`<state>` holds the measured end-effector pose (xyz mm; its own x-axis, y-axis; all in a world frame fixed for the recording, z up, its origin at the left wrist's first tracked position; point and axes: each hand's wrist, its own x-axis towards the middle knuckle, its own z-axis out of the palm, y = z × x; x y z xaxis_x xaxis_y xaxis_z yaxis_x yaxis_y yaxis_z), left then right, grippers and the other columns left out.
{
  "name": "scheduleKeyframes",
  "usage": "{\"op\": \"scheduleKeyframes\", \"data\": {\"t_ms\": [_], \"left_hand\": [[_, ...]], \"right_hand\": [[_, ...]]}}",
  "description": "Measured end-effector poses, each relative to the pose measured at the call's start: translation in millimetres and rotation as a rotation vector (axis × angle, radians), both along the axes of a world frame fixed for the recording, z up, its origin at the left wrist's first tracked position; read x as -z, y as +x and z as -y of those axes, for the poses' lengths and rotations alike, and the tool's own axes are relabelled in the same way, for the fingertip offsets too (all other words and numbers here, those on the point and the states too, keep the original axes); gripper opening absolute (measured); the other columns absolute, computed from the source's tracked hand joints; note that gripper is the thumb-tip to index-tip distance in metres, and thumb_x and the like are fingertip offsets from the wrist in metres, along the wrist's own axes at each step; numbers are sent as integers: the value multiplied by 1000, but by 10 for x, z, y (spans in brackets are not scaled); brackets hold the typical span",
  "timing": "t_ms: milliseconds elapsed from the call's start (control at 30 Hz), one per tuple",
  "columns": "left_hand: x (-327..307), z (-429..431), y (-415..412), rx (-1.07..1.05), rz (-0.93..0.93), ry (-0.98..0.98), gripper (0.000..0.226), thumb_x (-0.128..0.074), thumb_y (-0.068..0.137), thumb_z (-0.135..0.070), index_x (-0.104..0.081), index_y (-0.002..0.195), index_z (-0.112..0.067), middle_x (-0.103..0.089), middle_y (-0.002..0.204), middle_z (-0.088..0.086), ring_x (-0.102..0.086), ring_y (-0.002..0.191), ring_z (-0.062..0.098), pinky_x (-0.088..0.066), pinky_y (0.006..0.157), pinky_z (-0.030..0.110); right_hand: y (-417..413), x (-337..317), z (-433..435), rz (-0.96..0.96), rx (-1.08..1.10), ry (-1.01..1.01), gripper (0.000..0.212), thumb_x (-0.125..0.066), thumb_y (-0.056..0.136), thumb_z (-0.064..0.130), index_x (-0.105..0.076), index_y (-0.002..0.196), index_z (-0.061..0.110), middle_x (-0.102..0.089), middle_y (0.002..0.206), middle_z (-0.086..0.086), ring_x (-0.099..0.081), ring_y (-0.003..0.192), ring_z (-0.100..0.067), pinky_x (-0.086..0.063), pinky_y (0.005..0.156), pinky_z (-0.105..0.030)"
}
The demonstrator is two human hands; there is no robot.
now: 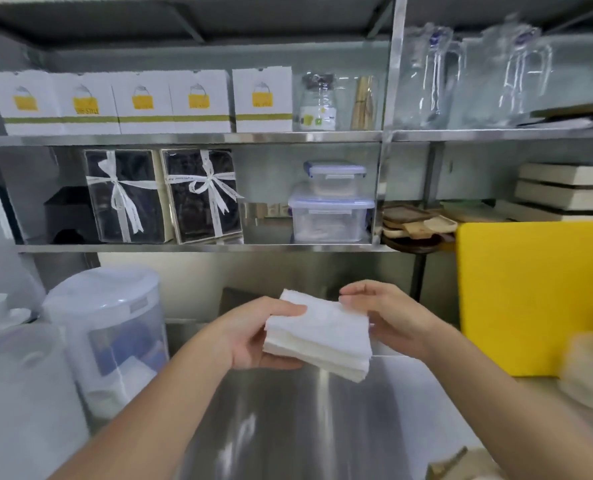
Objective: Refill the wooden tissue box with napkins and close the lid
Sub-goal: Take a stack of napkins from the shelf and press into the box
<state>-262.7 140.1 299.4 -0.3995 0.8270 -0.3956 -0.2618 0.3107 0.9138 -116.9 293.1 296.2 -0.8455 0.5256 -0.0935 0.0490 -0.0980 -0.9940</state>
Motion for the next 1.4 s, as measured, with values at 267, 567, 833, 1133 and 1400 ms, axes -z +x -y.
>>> {"op": "scheduleKeyframes", "data": {"t_ms": [267, 567, 833, 1133, 1400], "left_hand": [[149, 84, 661, -5, 53, 141, 29, -68, 77, -25, -67, 101, -10, -73, 87, 8, -67, 80, 23, -57, 75, 39], [567, 13, 1419, -80, 108, 64, 29, -65, 83, -23, -62, 108, -9, -73, 90, 11, -67, 85, 29, -57, 76, 44], [899, -182, 1970, -47, 122, -42, 22, -61, 85, -14, -58, 104, -5, -62, 91, 15, -63, 82, 31, -57, 68, 45], [1284, -457, 2427, -159, 40, -196, 14, -69, 79, -9, -65, 91, -3, -67, 76, 10, -61, 75, 25, -55, 83, 47], [1376, -589, 2570, -281, 34, -235, 3, -65, 82, -7, -62, 84, -7, -67, 79, 5, -61, 76, 21, -45, 88, 40]], "right_hand": [[835, 384, 317, 15, -57, -486, 82, -62, 66, 66, -57, 126, 10, -63, 114, -18, -61, 102, -30, -54, 76, -44], [1561, 599, 363, 68, 94, -315, 22, -67, 81, 18, -65, 101, 9, -71, 101, -12, -63, 102, -27, -50, 87, -38], [2099, 795, 128, 259, 323, -93, 13, -69, 81, 5, -67, 94, 4, -71, 95, -12, -67, 85, -24, -56, 65, -31], [2509, 1202, -234, 379, 396, -68, 20, -75, 77, 12, -63, 91, 4, -65, 94, -9, -58, 90, -25, -45, 77, -32], [2509, 1406, -443, 358, 342, -58, 18, -70, 79, 2, -66, 93, -9, -61, 74, -5, -54, 65, -15, -38, 55, -19]]}}
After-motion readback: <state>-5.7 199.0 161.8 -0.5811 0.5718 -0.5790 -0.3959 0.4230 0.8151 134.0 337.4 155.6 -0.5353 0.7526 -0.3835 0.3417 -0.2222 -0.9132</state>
